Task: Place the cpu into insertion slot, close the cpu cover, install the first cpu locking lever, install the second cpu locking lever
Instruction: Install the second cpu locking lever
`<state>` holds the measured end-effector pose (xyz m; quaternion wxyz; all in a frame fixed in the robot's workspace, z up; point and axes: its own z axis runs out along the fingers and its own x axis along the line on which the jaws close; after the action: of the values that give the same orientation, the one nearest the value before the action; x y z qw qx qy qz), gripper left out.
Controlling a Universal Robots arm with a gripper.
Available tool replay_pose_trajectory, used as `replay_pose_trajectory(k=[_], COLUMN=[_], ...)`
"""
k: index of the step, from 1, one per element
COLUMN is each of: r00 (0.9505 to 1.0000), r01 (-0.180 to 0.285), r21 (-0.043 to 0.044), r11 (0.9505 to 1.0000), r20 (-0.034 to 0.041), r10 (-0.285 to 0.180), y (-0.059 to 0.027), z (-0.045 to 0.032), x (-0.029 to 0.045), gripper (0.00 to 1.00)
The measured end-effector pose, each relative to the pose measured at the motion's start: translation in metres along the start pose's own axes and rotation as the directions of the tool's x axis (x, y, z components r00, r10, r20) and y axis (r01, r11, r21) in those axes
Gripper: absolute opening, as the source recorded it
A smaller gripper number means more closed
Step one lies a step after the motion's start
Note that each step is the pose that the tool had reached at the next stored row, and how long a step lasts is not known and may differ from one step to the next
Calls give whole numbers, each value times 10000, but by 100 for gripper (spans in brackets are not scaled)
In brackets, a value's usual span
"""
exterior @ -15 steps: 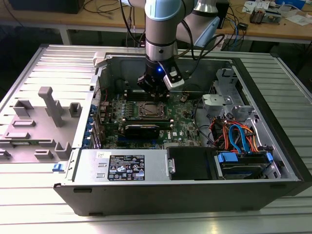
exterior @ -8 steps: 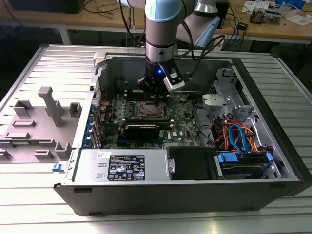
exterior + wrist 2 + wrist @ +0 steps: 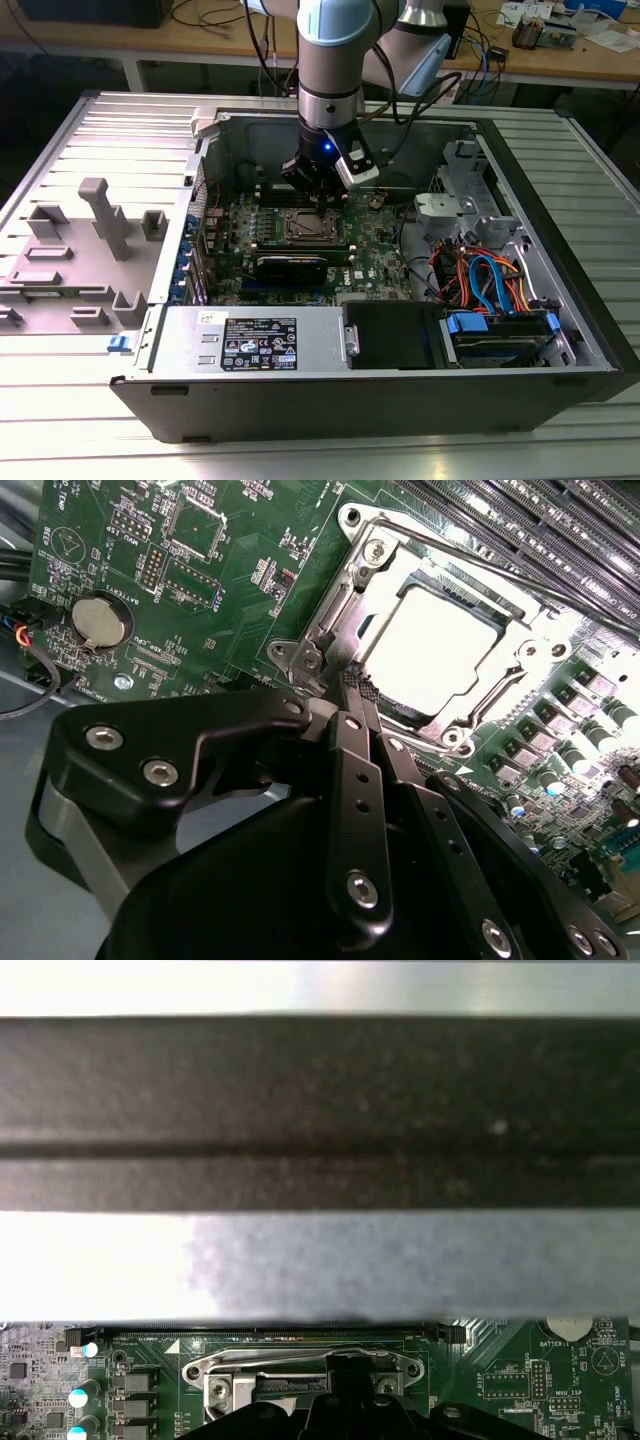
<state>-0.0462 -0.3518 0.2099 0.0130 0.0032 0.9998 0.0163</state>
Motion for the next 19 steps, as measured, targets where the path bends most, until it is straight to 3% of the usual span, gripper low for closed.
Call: replay_pose_trajectory(k=[7, 10, 19], r00=[10000, 10000, 10000], r01=[3, 1, 1], r21=[1, -1, 0], r11=[10000, 10000, 10000], r20=[-1, 0, 0], r10=[-3, -1, -1], y=[-8, -90, -125], z=[-2, -4, -48], x=[-1, -1, -2], gripper=[11, 11, 11])
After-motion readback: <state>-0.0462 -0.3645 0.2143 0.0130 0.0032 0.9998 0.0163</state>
